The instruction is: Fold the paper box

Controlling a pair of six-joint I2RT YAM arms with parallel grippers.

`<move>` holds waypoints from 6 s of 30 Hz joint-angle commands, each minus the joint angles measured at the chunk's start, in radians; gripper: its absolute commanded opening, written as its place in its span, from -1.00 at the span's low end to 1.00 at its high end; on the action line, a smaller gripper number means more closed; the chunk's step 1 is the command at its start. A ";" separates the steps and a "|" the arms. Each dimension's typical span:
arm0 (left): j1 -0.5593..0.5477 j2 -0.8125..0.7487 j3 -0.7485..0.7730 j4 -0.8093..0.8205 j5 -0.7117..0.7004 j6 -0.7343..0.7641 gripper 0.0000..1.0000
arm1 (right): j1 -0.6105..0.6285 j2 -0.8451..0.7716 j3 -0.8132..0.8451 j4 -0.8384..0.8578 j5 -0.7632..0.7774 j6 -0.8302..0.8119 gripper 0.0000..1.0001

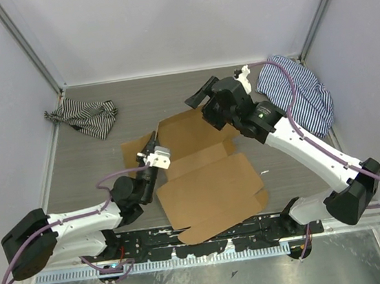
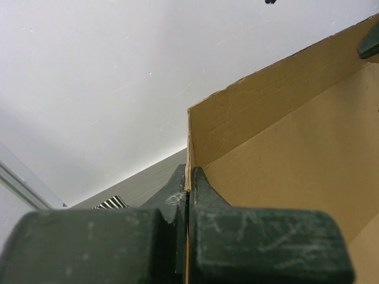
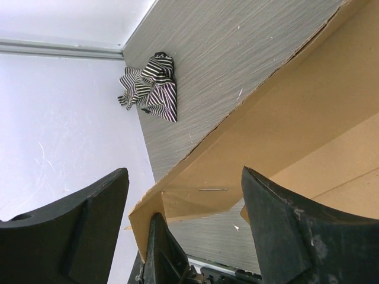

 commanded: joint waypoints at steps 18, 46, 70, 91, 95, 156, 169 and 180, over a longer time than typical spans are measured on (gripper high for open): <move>-0.031 -0.002 -0.005 0.090 -0.024 0.028 -0.67 | -0.032 0.039 -0.064 0.104 -0.013 0.114 -0.39; -0.065 -0.436 0.458 -1.487 0.028 -0.822 0.27 | -0.042 0.077 -0.200 0.338 -0.173 0.085 -0.78; -0.064 -0.216 0.512 -1.650 -0.006 -0.995 -0.12 | -0.126 0.224 -0.192 0.541 -0.451 -0.003 -0.82; -0.064 -0.141 0.295 -1.038 -0.217 -0.948 0.12 | -0.144 0.183 -0.267 0.631 -0.568 -0.009 -0.93; -0.061 -0.145 0.184 -0.741 -0.198 -0.929 0.13 | -0.145 0.174 -0.283 0.648 -0.579 0.003 -0.93; -0.032 0.334 0.824 -1.664 -0.296 -0.624 0.53 | -0.150 0.308 -0.340 0.997 -0.667 -0.046 -0.83; -0.027 0.347 0.811 -1.564 -0.392 -0.507 -0.90 | -0.168 0.276 -0.276 0.800 -0.663 -0.156 -0.45; 0.057 0.276 0.766 -1.511 -0.222 -0.412 -0.93 | -0.303 0.115 -0.246 0.538 -0.612 -0.371 0.10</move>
